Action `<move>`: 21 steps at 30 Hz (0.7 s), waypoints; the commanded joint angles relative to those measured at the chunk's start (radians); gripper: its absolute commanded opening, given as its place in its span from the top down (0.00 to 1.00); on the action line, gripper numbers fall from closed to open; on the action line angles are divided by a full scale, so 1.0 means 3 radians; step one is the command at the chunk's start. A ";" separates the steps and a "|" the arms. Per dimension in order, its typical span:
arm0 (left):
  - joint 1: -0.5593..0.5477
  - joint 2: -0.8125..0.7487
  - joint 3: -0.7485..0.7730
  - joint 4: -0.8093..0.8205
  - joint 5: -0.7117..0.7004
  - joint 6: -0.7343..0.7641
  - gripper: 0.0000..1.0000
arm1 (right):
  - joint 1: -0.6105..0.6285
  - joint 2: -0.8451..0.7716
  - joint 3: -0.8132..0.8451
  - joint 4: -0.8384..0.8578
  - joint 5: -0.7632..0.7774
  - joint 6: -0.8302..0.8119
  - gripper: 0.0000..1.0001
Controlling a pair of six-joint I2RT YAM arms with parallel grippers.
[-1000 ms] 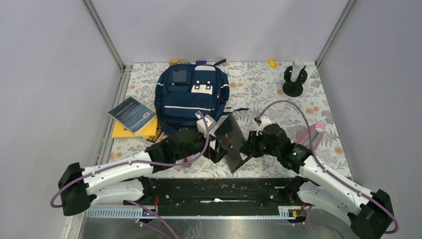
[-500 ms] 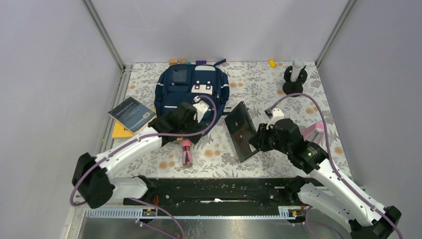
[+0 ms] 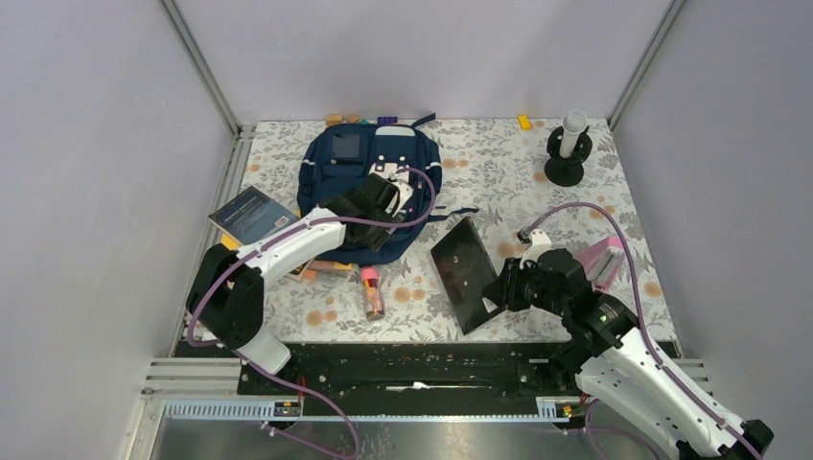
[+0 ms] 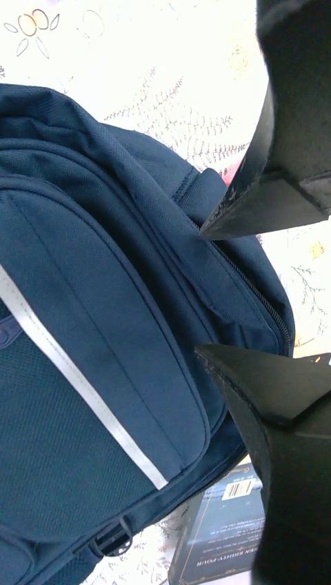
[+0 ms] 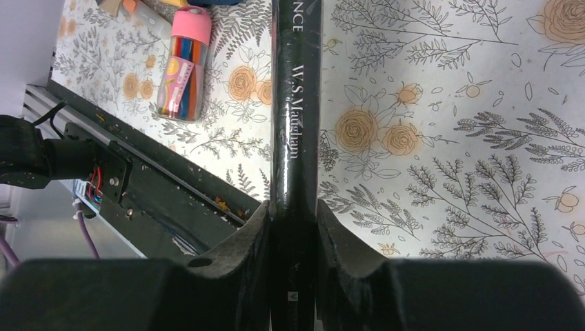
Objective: Pack the student bag
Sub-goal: Pick up the book from the center of the board, then place the book in the student bag.
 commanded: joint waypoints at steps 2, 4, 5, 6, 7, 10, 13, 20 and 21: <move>0.0023 -0.0050 0.0017 -0.0054 0.0153 -0.0030 0.35 | -0.0012 -0.0168 0.0087 0.0387 -0.0092 0.0100 1.00; 0.0050 -0.0069 -0.0042 -0.0074 0.0247 -0.0065 0.34 | -0.0011 -0.0171 0.0087 0.0382 -0.0084 0.0102 1.00; 0.0065 -0.0076 -0.0069 -0.0080 0.0260 -0.0071 0.34 | -0.0010 -0.0168 0.0089 0.0381 -0.0084 0.0112 1.00; 0.0076 -0.0080 -0.0087 -0.0077 0.0251 -0.0070 0.34 | -0.0010 -0.0165 0.0088 0.0383 -0.0087 0.0122 1.00; 0.0092 -0.0073 -0.0090 -0.0080 0.0248 -0.0067 0.34 | -0.0013 -0.0156 0.0087 0.0379 -0.0088 0.0130 1.00; 0.0133 0.0000 -0.0041 -0.0127 0.0247 -0.0082 0.39 | -0.0011 -0.0129 0.0092 0.0380 -0.0108 0.0147 1.00; 0.0158 0.0076 0.0005 -0.0168 0.0242 -0.0100 0.48 | -0.0013 -0.0122 0.0095 0.0382 -0.0119 0.0174 1.00; 0.0158 0.0137 0.0050 -0.0237 0.0252 -0.0121 0.67 | -0.0014 -0.0174 0.0039 0.0380 -0.0099 0.0226 1.00; 0.0158 0.0148 0.0055 -0.0243 0.0248 -0.0123 0.70 | -0.0011 -0.0176 0.0032 0.0382 -0.0099 0.0239 1.00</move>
